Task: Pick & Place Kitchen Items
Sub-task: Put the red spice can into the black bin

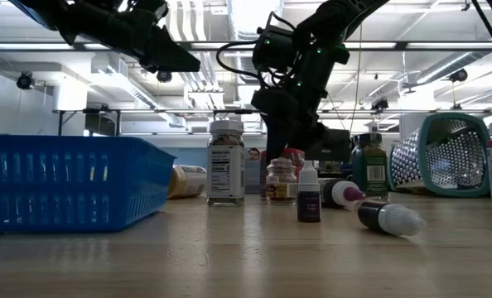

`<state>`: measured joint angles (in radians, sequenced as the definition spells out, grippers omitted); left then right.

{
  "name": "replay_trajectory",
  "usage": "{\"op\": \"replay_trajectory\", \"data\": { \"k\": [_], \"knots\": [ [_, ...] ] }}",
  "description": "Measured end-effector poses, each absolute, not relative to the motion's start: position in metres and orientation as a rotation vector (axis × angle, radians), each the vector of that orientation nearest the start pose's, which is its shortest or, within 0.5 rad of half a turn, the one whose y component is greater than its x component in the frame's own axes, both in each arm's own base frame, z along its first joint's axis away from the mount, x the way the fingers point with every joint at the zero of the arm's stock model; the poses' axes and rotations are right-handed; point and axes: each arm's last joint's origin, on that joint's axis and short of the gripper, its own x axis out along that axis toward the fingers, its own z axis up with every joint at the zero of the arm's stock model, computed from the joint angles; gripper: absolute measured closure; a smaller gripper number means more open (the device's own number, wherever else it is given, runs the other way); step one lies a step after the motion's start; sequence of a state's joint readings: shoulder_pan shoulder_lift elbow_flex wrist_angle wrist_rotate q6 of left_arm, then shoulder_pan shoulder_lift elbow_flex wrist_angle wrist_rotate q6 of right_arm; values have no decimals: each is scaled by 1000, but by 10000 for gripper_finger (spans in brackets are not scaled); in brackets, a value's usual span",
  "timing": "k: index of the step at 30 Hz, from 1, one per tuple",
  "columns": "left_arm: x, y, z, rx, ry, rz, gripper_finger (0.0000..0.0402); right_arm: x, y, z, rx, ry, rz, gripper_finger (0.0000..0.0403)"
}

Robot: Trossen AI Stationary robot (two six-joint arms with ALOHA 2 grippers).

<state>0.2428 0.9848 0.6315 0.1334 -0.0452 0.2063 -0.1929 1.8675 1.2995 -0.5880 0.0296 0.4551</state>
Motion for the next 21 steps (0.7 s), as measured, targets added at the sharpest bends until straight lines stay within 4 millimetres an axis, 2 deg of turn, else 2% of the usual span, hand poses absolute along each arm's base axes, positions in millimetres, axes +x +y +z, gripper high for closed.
{"op": "replay_trajectory", "data": {
  "k": [8,16,21],
  "knots": [
    [212,54,273,180,260,262,184,367,-74,186,485,1099,-453,184],
    [212,54,273,180,262,262,183,367,-74,186,483,1103,-449,169],
    [212,54,272,180,264,261,184,367,-74,186,482,1104,-448,183]
  ]
}}
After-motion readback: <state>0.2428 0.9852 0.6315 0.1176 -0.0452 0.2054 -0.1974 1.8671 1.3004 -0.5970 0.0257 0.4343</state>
